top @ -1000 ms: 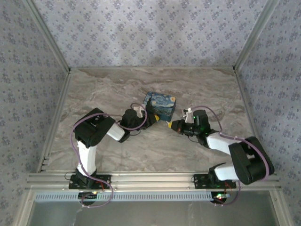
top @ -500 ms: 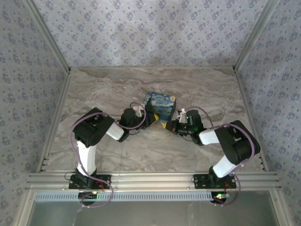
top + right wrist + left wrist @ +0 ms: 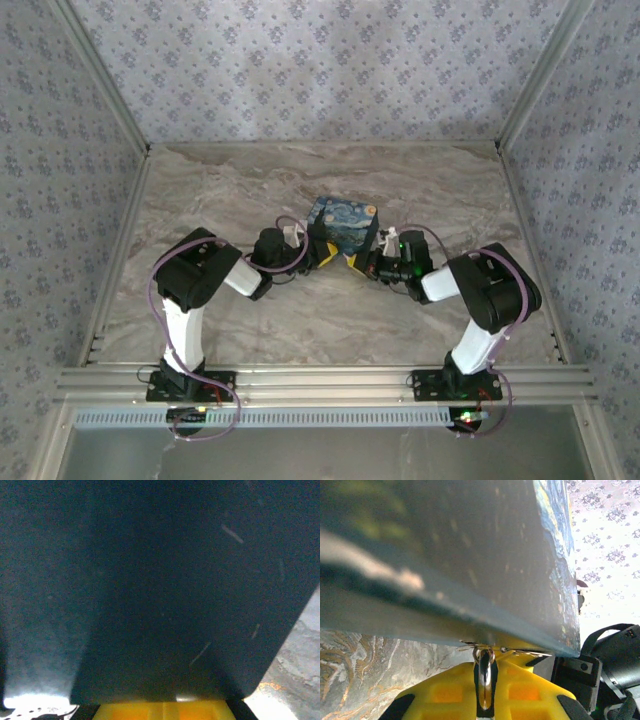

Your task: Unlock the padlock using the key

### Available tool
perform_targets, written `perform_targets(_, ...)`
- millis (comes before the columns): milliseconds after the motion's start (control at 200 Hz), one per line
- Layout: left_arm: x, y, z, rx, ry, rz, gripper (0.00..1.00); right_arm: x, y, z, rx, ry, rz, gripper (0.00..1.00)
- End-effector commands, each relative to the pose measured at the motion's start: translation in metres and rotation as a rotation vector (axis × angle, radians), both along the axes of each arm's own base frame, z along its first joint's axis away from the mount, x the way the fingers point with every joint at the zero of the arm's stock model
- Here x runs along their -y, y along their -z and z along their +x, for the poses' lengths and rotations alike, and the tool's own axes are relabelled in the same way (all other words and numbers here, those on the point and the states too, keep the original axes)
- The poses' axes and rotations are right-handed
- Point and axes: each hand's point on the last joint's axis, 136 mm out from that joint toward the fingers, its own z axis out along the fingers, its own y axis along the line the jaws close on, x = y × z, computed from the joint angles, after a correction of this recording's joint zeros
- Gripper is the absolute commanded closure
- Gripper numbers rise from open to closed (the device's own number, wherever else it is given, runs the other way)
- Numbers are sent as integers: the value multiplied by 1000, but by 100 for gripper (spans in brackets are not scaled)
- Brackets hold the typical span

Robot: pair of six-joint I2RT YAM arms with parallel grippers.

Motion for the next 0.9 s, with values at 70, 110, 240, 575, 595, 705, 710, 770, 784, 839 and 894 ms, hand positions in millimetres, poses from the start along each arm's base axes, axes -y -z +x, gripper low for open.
perform_targets(70, 7, -4, -8, -40, 64, -58, 100, 0, -10, 13, 35, 10, 10, 100)
perform_targets(110, 8, -3, -9, -50, 73, -58, 100, 0, -9, 13, 34, 11, 10, 100)
perform_targets(240, 5, -3, -6, -46, 51, -59, 99, -8, -11, 7, 41, -18, 10, 100)
perform_targets(575, 2, -3, 2, -37, 3, -56, 98, -14, -13, -13, 45, -27, 2, 100)
perform_targets(595, 2, -3, 2, -36, 3, -57, 98, -15, -13, -14, 46, -29, 0, 100)
perform_targets(705, 2, -5, 2, -32, 2, -64, 98, -17, -14, -16, 51, -20, -4, 100)
perform_targets(710, 2, -5, 2, -32, 2, -64, 98, -17, -14, -16, 52, -19, -4, 100)
perform_targets(770, 2, -6, 2, -29, 5, -68, 98, -18, -16, -14, 55, -11, 7, 100)
perform_targets(784, 2, -6, 2, -28, 6, -70, 98, -18, -16, -15, 55, -11, 9, 100)
perform_targets(839, 2, -6, 2, -31, 7, -74, 98, -19, -18, -12, 54, -2, 19, 100)
perform_targets(894, 2, -6, 2, -31, 5, -80, 98, -20, -19, -9, 56, 3, 23, 100)
